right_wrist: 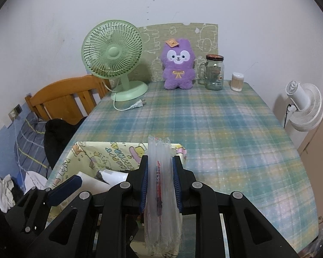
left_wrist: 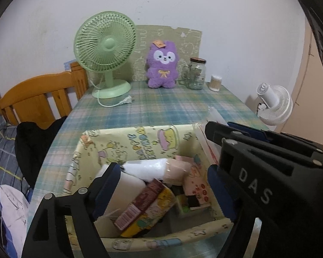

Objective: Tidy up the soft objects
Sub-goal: 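Lower both items into the yellow box and open both tools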

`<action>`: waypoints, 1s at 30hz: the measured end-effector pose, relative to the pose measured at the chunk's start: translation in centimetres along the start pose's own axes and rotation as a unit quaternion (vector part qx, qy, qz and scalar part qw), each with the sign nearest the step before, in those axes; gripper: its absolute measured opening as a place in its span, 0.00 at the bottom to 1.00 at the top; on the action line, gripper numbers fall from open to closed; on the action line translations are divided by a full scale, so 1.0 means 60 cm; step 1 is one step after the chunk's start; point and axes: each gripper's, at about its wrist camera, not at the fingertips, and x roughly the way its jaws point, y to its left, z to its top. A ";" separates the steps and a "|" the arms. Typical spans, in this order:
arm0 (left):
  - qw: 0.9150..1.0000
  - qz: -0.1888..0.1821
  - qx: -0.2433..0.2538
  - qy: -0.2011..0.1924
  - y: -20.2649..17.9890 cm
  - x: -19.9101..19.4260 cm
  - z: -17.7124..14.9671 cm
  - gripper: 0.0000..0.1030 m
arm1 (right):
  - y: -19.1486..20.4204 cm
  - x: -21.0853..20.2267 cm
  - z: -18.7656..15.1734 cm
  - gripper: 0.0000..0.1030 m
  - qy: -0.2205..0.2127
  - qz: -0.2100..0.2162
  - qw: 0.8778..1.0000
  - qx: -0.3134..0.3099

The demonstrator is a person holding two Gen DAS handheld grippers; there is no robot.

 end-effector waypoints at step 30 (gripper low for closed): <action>0.999 0.036 -0.007 0.038 0.039 0.042 -0.013 0.89 | 0.028 0.070 -0.026 0.56 0.041 0.012 0.999 -0.018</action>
